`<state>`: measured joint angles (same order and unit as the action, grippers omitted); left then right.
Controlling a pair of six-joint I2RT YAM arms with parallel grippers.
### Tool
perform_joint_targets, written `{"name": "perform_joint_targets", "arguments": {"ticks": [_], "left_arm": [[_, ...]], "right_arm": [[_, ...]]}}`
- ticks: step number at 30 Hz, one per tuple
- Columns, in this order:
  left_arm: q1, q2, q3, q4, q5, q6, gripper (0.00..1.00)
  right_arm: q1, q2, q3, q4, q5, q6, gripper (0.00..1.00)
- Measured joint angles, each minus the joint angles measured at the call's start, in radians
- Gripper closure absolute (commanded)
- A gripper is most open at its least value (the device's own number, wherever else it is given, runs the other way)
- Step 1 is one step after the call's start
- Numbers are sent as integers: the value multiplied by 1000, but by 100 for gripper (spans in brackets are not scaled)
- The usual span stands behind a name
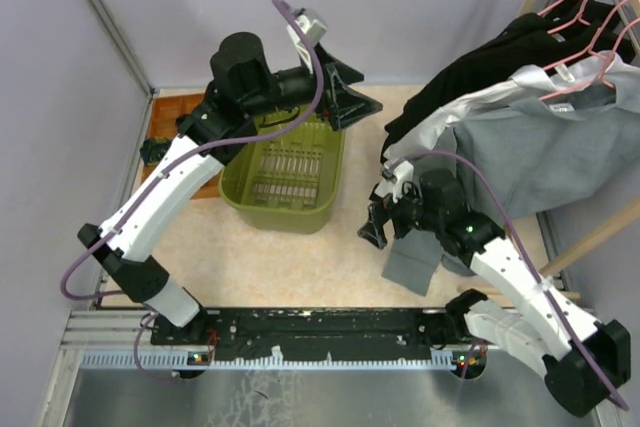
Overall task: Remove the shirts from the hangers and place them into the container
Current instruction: Adjust the hanger on the clothesline, then pick up the hanger from the clothesline.
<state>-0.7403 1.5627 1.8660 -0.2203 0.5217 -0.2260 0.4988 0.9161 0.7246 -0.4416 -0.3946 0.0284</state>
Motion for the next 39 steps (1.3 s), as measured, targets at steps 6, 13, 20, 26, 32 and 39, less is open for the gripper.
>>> {"name": "perform_joint_targets", "arguments": {"ticks": [6, 13, 20, 26, 32, 39], "left_arm": [[-77, 143, 141, -25, 44, 73, 9], [-166, 305, 238, -6, 78, 115, 15], [-202, 365, 200, 166, 78, 111, 23], [-227, 361, 34, 416, 80, 144, 34], [-240, 378, -40, 543, 90, 171, 38], [-242, 404, -7, 593, 75, 172, 33]], "right_arm": [[37, -148, -179, 169, -50, 121, 6], [90, -240, -426, 371, -73, 252, 8], [95, -270, -470, 460, -93, 312, 9], [95, -276, -481, 495, -117, 357, 10], [95, -281, -484, 494, -123, 370, 10], [95, -281, -489, 497, -124, 385, 11]]}}
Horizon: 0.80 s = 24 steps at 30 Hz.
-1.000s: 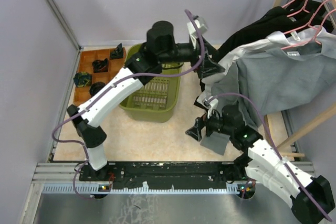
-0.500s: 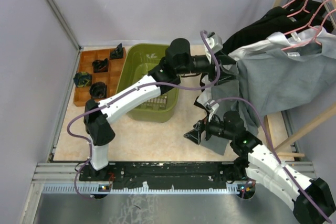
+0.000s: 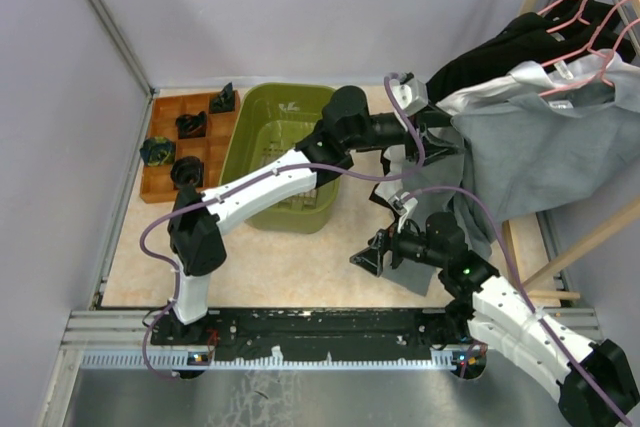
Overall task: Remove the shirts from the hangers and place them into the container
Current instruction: Pick up the hanger from the clothesline.
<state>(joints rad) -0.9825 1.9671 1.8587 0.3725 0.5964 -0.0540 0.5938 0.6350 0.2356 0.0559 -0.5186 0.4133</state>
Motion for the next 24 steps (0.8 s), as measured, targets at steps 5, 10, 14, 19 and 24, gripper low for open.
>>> {"name": "perform_joint_targets", "arguments": {"ticks": [5, 10, 14, 19, 24], "left_arm": [[-5, 0, 2, 3, -39, 0, 30], [-5, -4, 4, -14, -81, -1, 31], [-4, -41, -42, -23, -119, 6, 28], [-4, -90, -63, -43, -145, 29, 25], [-5, -89, -13, -69, -132, 36, 31]], "right_arm": [[0, 0, 0, 2, 0, 0, 11], [0, 0, 0, -1, 1, 0, 11], [0, 0, 0, -4, 2, -1, 11], [0, 0, 0, -4, 5, -2, 11], [0, 5, 0, -5, 11, -10, 11]]}}
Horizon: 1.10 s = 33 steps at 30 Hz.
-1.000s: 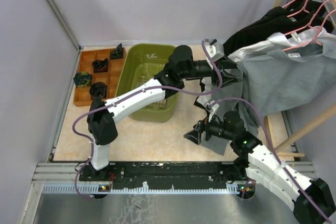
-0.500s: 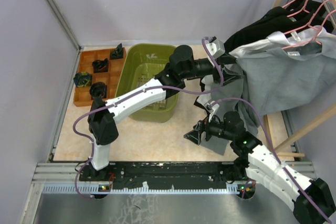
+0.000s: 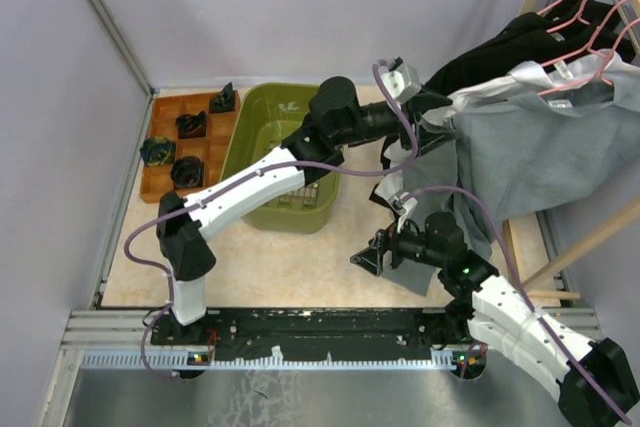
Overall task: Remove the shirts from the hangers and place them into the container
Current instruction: Pick up the hanger from the clothesline.
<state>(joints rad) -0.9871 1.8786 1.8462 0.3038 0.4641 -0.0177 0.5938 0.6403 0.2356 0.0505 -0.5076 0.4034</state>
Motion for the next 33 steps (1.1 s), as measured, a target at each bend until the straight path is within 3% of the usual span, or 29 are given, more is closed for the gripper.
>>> {"name": "perform_joint_targets", "arguments": {"ticks": [7, 20, 24, 29, 33], "left_arm": [[0, 109, 200, -54, 47, -2, 45], [-8, 224, 319, -137, 95, -11, 49], [-11, 269, 383, -138, 106, -38, 64], [-13, 304, 415, -117, 109, -79, 100], [-12, 306, 416, -117, 101, -96, 100]], "right_arm": [[0, 10, 0, -15, 8, -2, 11], [0, 60, 0, -47, 17, 0, 11], [0, 63, 1, -58, 18, 1, 11], [0, 62, 1, -61, 22, 2, 11], [0, 55, 1, -66, 32, 2, 11]]}}
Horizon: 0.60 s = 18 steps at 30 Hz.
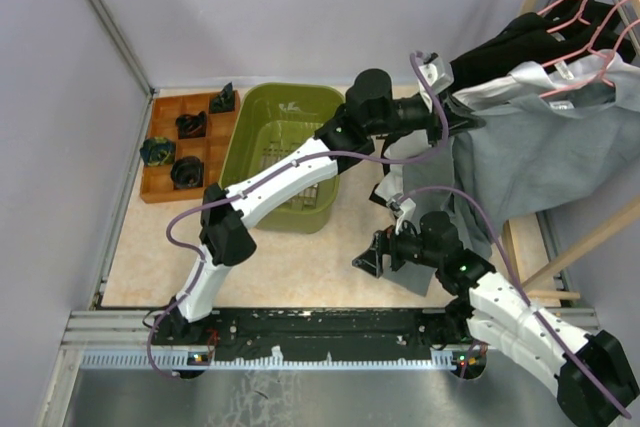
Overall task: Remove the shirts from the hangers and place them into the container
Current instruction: Pick up the hanger from the clothesline.
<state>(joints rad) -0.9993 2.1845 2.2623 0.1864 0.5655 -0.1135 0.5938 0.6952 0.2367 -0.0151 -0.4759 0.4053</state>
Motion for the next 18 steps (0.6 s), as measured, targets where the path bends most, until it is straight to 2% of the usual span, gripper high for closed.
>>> {"name": "perform_joint_targets", "arguments": {"ticks": [5, 18], "left_arm": [[0, 0, -7, 39, -32, -30, 100], [0, -32, -90, 283, -80, -126, 100]], "right_arm": [[0, -8, 0, -1, 14, 0, 11], [0, -37, 1, -36, 63, -1, 10]]}}
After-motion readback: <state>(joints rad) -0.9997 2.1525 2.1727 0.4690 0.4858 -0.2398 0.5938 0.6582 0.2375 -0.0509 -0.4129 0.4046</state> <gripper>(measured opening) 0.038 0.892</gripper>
